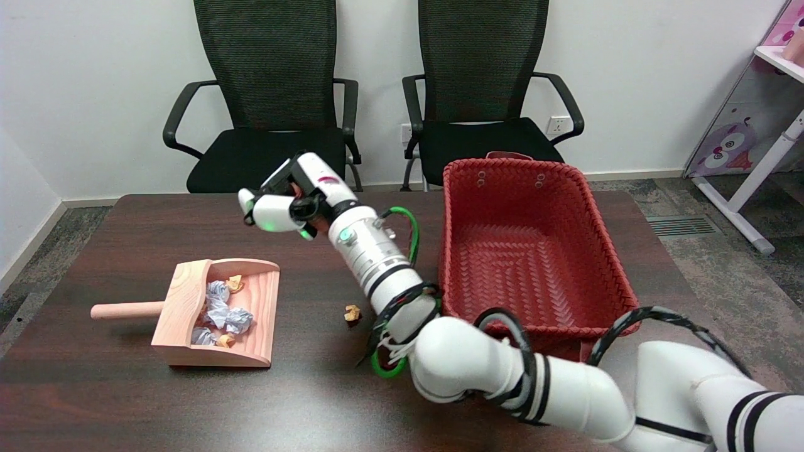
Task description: Sweep the paper ball into the dustpan.
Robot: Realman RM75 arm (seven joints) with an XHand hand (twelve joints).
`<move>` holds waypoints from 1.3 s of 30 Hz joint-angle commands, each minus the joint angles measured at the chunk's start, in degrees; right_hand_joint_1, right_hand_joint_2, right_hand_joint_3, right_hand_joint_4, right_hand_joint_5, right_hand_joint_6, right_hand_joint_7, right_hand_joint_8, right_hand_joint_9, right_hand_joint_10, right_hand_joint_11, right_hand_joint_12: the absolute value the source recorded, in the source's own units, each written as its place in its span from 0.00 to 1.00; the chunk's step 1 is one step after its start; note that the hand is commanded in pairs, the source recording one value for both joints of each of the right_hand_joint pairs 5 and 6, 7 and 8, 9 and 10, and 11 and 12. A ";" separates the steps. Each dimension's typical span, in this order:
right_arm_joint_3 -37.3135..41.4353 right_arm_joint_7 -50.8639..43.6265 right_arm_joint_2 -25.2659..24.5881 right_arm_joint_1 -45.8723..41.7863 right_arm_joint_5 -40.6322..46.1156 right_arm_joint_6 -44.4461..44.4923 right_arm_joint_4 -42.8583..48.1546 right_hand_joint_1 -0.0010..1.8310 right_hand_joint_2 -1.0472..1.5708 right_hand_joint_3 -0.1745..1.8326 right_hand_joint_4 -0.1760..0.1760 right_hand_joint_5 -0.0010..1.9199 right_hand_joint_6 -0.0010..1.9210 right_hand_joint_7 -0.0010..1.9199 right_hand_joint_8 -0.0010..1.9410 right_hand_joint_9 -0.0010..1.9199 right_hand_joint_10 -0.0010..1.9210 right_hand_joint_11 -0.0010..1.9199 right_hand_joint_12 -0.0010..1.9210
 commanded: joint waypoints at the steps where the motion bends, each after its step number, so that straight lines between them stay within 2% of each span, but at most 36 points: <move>1: -0.44 -8.66 -12.17 -2.76 -6.55 2.57 11.28 0.59 1.00 0.59 0.73 1.00 1.00 1.00 0.99 1.00 1.00 1.00 1.00; 7: -0.38 -7.75 -15.09 -2.60 -7.27 2.14 14.02 0.59 1.00 0.60 0.72 1.00 1.00 1.00 0.99 1.00 1.00 1.00 1.00; 13: -0.65 4.13 -18.12 -1.44 -7.27 1.75 18.42 0.59 1.00 0.61 0.71 1.00 1.00 1.00 0.99 1.00 1.00 1.00 1.00; 20: -1.08 5.76 -22.63 0.65 -7.27 0.54 26.05 0.59 1.00 0.65 0.69 1.00 1.00 1.00 0.99 1.00 1.00 1.00 1.00; 26: -0.62 17.91 -27.35 2.33 -6.83 -1.29 33.64 0.58 1.00 0.69 0.68 1.00 1.00 1.00 0.99 1.00 1.00 1.00 1.00; 27: -0.53 20.84 -27.93 2.81 -6.83 -1.30 34.93 0.57 1.00 0.69 0.91 1.00 1.00 1.00 0.99 1.00 1.00 1.00 1.00; 28: -0.47 22.97 -28.41 3.25 -6.83 -1.30 35.72 0.57 1.00 0.68 1.00 1.00 1.00 1.00 0.99 1.00 1.00 1.00 1.00; 29: -0.50 24.75 -28.65 3.74 -6.83 -1.30 36.20 0.57 1.00 0.67 1.00 1.00 1.00 1.00 0.99 1.00 1.00 1.00 1.00; 31: -0.64 28.46 -28.86 5.06 -6.75 -1.66 36.90 0.57 1.00 0.64 0.67 1.00 1.00 1.00 0.99 1.00 1.00 1.00 1.00; 39: -0.87 42.50 -29.30 8.19 -6.75 -3.76 37.31 0.57 1.00 0.57 0.66 1.00 1.00 1.00 0.99 1.00 1.00 1.00 1.00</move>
